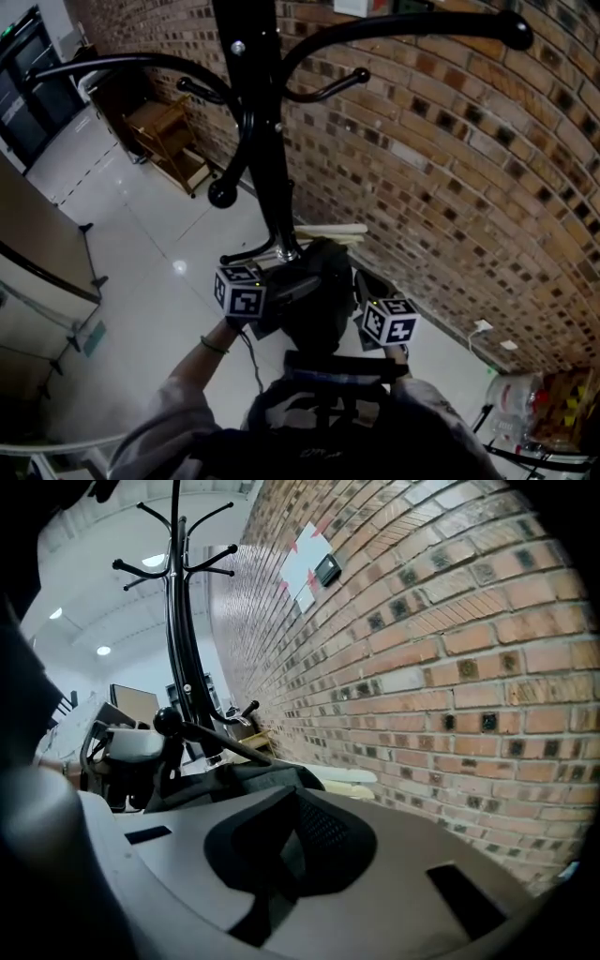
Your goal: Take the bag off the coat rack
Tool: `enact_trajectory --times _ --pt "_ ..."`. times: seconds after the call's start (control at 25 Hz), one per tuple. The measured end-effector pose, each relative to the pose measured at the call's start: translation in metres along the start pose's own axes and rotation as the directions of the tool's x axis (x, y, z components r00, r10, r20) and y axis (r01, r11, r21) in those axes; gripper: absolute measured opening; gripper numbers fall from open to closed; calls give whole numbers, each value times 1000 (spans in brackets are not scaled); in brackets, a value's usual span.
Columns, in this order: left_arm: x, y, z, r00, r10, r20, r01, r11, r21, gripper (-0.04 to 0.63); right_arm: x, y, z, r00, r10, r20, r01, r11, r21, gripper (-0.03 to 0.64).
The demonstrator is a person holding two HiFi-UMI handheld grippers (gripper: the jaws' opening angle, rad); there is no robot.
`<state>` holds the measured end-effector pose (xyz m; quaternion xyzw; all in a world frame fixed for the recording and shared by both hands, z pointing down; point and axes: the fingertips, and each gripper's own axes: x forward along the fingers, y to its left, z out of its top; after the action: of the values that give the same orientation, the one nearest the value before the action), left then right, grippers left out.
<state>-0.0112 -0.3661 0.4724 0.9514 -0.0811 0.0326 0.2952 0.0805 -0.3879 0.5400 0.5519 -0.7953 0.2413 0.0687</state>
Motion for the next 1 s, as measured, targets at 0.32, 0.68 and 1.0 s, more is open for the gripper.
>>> enact_trajectory --times 0.32,0.68,1.0 --pt "11 -49 9 996 -83 30 85 994 -70 43 -7 -1 -4 999 -39 10 38 999 15 -2" --pt "22 -94 -4 987 -150 -62 149 989 -20 43 -30 -23 -13 991 -126 44 121 987 103 -2" --pt "44 -92 -68 981 -102 -166 96 994 -46 43 -66 -50 -11 970 -223 100 204 964 171 -2"
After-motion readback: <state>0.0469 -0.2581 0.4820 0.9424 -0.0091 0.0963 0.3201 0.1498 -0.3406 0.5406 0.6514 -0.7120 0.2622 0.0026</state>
